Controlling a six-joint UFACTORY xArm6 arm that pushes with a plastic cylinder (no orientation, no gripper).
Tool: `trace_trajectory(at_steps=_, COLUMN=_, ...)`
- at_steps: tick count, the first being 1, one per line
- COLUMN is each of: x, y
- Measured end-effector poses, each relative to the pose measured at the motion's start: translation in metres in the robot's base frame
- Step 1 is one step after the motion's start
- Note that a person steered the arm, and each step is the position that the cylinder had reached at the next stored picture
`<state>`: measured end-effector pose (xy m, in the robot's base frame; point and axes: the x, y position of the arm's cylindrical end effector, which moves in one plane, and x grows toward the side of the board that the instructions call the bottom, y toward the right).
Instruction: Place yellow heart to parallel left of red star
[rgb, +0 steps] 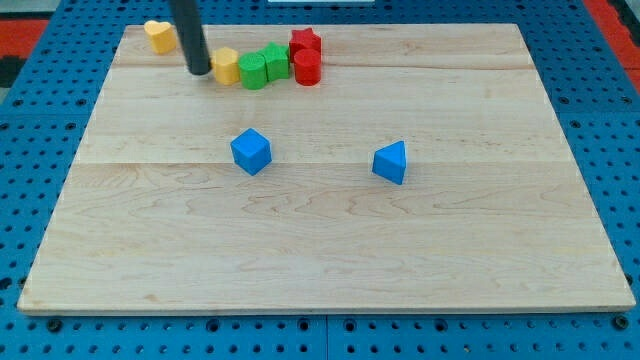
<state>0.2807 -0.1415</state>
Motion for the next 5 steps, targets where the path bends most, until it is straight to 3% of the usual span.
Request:
trace_trajectory(at_steps=1, x=0.0, y=0.039)
trace_trajectory(at_steps=2, x=0.002, y=0.005)
trace_trajectory(at_steps=4, x=0.01, y=-0.126)
trace_trajectory(at_steps=5, x=-0.035, y=-0.158)
